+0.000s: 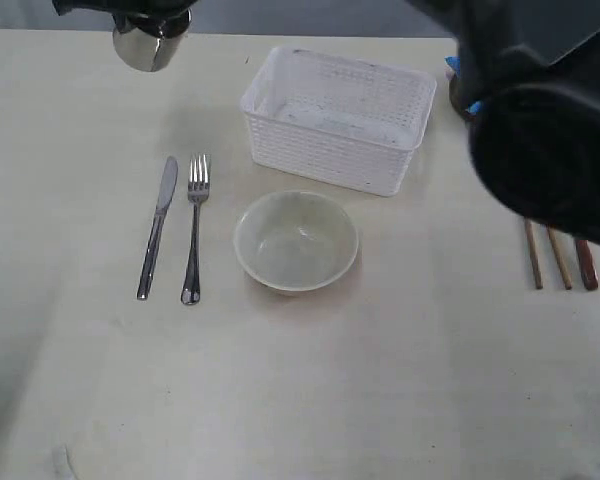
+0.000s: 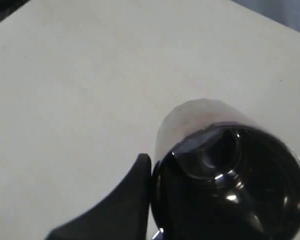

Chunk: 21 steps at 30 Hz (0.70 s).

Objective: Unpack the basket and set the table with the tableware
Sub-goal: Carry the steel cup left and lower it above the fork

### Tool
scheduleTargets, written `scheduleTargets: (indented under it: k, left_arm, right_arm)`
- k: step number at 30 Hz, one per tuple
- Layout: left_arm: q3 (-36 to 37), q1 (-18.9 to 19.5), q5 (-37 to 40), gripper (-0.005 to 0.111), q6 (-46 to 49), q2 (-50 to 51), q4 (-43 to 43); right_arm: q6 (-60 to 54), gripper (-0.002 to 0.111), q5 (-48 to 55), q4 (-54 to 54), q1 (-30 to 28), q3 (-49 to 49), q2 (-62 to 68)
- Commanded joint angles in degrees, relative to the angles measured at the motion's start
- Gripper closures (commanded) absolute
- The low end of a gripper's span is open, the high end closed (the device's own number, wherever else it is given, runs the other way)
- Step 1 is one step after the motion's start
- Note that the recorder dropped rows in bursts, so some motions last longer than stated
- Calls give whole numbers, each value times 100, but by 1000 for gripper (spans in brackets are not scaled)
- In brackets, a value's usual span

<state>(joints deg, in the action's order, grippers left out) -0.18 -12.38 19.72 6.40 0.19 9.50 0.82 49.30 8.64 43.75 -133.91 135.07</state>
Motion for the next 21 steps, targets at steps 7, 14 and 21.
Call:
scheduleTargets:
  k: [7,14,21]
  left_arm:
    - [18,-33,-10,107,-5,-19,-1]
    - [18,-33,-10,107,-17,-19,-1]
    - [18,-33,-10,107,-17,-19,-1]
  right_arm:
    - [410,108,1353,-739,37,-1714,1569]
    - [410,108,1194,-864,37,-1699,1597]
    - [423,108,1089,-864,37,-1701,1711]
